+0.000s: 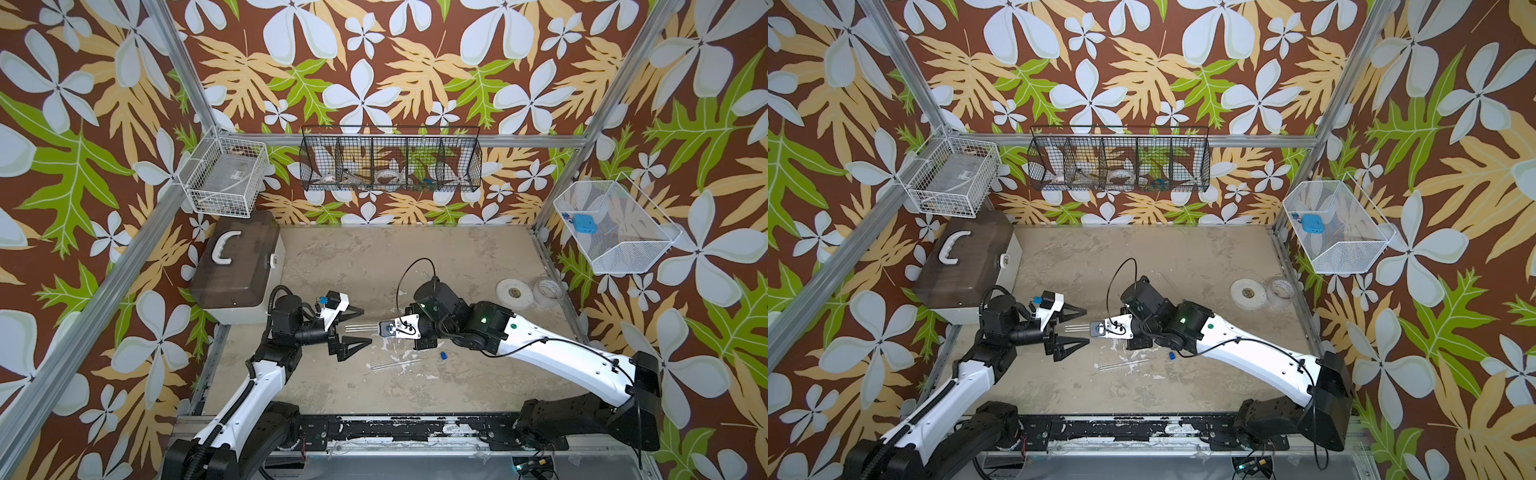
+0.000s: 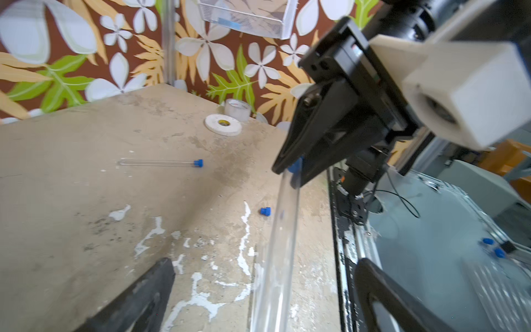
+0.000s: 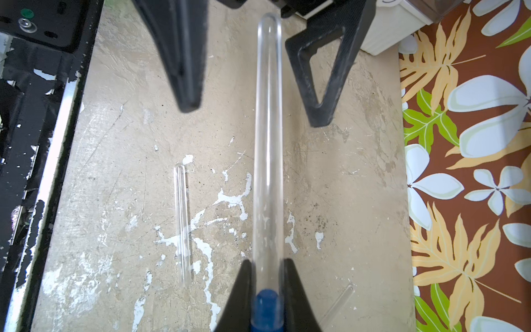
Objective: Insert stoppers into test tubes
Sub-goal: Insert the stopper into the test tube, then place the test tube at the center of the board.
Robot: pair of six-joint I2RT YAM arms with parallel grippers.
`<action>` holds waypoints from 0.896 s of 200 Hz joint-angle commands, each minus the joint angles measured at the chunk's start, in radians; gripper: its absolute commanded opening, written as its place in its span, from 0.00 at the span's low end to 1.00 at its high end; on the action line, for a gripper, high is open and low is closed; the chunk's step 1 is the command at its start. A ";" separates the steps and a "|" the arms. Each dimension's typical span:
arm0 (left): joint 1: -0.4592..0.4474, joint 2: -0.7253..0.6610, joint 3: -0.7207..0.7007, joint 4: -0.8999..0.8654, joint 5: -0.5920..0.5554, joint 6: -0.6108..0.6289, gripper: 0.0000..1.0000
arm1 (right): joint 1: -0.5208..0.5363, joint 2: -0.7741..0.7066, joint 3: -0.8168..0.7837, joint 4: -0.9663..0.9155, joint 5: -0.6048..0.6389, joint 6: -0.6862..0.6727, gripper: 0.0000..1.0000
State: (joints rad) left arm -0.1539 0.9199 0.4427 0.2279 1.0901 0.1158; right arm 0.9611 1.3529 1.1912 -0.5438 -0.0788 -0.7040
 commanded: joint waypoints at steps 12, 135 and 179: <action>0.022 -0.004 0.054 -0.066 -0.360 0.046 1.00 | -0.071 -0.041 -0.043 0.041 -0.009 0.062 0.11; 0.028 0.000 0.026 -0.038 -0.707 0.172 1.00 | -0.281 0.054 -0.154 0.261 0.099 0.456 0.09; 0.027 0.002 0.022 -0.029 -0.716 0.171 1.00 | -0.369 0.107 -0.227 0.358 0.074 0.648 0.10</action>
State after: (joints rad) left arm -0.1272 0.9226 0.4713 0.1741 0.3908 0.2852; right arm 0.6266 1.4399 0.9901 -0.2729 -0.0002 -0.2035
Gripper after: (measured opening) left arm 0.999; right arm 0.143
